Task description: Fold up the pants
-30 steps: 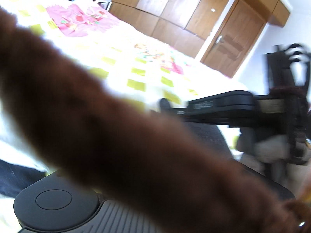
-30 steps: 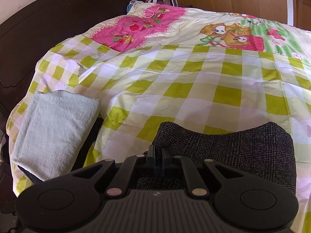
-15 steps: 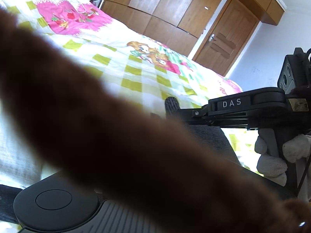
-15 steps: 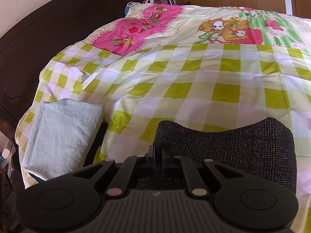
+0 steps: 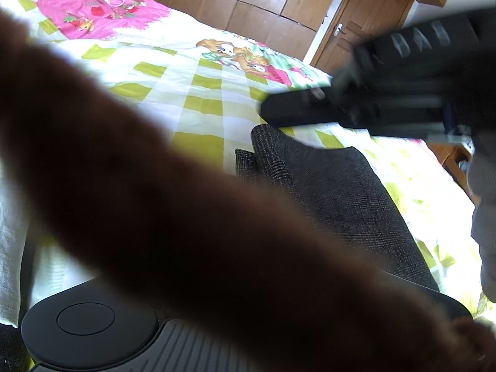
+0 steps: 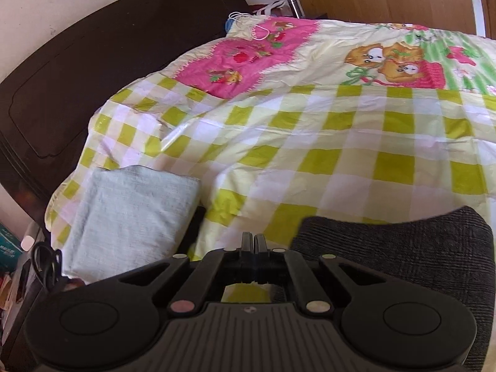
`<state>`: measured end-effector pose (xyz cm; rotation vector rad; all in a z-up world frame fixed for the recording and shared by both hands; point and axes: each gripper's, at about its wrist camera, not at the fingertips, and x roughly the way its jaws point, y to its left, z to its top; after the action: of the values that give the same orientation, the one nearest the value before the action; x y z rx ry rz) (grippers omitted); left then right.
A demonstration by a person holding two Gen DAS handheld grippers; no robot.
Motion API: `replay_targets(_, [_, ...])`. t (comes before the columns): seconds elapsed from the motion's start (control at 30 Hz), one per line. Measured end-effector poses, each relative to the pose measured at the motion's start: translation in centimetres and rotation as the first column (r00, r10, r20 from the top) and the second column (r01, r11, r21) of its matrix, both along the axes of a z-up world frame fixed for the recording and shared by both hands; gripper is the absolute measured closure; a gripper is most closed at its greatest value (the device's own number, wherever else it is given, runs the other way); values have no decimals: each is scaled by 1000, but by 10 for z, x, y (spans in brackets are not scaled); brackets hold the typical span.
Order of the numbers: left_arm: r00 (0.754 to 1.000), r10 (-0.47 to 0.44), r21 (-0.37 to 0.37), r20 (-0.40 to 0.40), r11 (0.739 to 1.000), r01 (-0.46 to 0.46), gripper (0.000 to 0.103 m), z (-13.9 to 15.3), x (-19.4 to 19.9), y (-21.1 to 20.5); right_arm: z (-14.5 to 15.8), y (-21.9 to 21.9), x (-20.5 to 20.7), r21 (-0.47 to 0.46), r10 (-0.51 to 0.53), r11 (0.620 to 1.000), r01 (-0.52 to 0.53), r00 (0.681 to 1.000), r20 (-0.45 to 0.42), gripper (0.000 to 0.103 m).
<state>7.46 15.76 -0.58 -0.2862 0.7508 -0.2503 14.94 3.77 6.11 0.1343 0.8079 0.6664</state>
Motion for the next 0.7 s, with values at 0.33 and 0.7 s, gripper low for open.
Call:
replay_targets(0.33, [1000,5,-37,8,999,-5,91,-3,-1,6,-6,4,-2,-218,-66,973,69,998,25,66])
replay_targets(0.7, [1000,-16,-52,11,999,17,92,-5,-1,8,-26,11,-6,-341,-128,933,115,992,-15,81])
